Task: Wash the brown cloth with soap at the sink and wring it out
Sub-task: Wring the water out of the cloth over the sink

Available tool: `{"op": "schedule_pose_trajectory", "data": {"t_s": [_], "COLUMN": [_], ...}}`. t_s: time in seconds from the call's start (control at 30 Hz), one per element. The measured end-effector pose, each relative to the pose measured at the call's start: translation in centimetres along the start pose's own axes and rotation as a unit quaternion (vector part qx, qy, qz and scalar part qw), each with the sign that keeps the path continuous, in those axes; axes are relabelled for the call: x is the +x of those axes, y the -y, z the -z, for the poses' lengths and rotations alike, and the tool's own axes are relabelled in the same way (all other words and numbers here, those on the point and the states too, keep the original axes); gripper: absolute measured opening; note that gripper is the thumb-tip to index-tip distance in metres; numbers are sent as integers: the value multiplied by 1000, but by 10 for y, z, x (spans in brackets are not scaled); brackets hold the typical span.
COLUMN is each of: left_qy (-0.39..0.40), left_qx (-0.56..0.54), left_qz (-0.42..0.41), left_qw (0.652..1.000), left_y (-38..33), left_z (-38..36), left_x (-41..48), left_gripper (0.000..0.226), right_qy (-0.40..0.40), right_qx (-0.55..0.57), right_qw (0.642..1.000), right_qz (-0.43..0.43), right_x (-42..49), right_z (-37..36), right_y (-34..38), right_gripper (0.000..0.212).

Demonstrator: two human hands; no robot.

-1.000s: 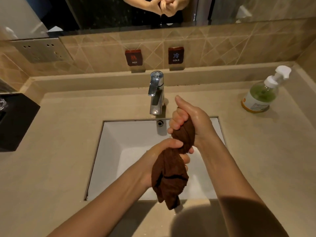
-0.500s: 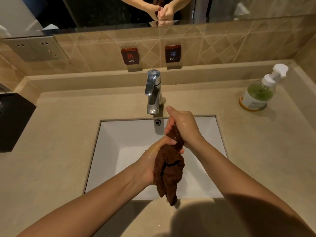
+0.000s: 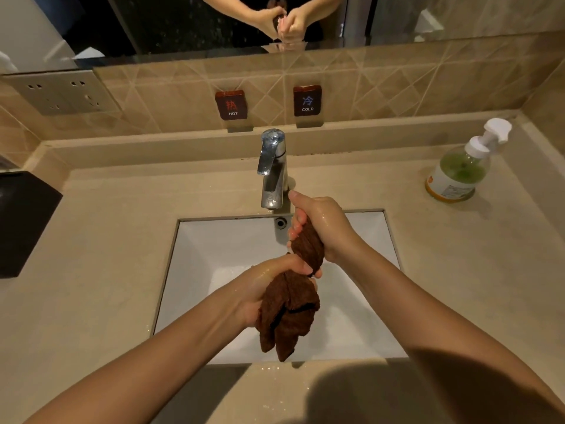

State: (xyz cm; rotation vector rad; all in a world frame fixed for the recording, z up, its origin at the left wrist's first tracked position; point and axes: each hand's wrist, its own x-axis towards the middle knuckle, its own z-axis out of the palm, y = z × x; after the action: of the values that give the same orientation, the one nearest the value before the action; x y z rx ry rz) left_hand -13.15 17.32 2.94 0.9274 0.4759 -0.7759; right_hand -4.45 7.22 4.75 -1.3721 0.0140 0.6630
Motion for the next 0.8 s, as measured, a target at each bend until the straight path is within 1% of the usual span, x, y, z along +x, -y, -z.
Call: {"op": "schedule_pose_trajectory", "data": {"t_s": [0.13, 0.2, 0.23, 0.3, 0.37, 0.4, 0.47, 0.5, 0.6, 0.8], "left_qy": [-82, -123, -132, -140, -157, -154, -110, -98, -110, -108], "left_qx": [57, 99, 120, 136, 98, 73, 45, 38, 24, 4], "left_qz": [18, -1, -19, -43, -16, 8, 41, 44, 45, 54], "left_qw": [995, 987, 984, 980, 983, 985, 992, 994, 993, 993], "left_y": [1, 2, 4, 4, -1, -4, -4, -2, 2, 2], "left_z": [9, 13, 16, 17, 12, 5, -5, -7, -3, -3], "left_x": [15, 19, 23, 29, 33, 29, 14, 10, 14, 18], "left_gripper": [14, 5, 4, 15, 25, 26, 15, 11, 13, 12], "right_qy": [-20, -26, -29, -37, -48, -56, -75, -85, -105, -112], "right_qx": [-47, -66, -77, -96, -121, -131, -144, -156, -201, -214], "right_qw": [998, 997, 996, 994, 992, 990, 987, 984, 974, 970], "right_qz": [-22, -31, -29, -20, -3, 6, 14, 14, 14, 4], "right_x": [5, 7, 8, 11, 13, 13, 12, 12, 13, 22], "right_z": [-7, -9, -10, -10, -11, -11, -11, -11, -12, -13], "right_y": [-3, -4, -3, -1, 1, 1, -1, -3, -12, -19], "right_gripper": [55, 51, 50, 50, 50, 51, 52, 53, 56, 54]}}
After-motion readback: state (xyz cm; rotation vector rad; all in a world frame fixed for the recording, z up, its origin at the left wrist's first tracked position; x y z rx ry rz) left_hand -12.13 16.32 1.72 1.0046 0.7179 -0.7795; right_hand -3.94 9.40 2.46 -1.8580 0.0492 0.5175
